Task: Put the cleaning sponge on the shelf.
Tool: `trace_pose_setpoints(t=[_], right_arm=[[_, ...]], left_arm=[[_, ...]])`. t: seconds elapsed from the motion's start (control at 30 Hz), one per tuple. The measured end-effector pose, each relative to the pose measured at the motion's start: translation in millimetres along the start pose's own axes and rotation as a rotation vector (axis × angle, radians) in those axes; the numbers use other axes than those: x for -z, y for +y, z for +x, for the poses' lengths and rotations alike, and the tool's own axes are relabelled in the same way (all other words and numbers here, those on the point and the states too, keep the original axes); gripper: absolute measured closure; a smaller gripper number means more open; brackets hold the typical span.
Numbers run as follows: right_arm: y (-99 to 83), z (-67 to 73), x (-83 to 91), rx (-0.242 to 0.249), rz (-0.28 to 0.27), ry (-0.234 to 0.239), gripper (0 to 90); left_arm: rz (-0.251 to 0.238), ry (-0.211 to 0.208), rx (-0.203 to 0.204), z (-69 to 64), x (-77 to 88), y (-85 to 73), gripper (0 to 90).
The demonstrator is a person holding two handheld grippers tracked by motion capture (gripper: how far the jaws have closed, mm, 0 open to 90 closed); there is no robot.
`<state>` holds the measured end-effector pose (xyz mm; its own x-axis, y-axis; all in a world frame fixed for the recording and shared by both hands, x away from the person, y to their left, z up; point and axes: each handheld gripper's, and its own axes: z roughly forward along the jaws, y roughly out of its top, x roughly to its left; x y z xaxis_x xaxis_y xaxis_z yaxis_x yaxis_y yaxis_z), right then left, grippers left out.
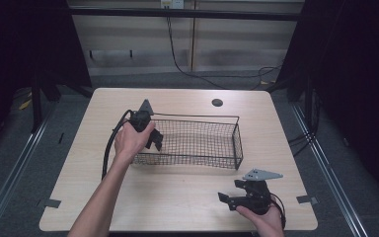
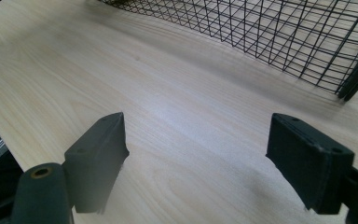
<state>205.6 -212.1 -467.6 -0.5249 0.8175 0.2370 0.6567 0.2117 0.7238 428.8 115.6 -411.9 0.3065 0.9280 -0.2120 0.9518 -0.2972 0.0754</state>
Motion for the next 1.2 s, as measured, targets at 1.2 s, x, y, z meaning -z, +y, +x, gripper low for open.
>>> trace_pose_setpoints(t=[1.2], right_arm=[[0.0,-0.7,-0.2,-0.010,0.003,-0.001,19.6]], left_arm=[[-0.184,-0.133,-0.240,19.7,42.1,-34.9,18.5]])
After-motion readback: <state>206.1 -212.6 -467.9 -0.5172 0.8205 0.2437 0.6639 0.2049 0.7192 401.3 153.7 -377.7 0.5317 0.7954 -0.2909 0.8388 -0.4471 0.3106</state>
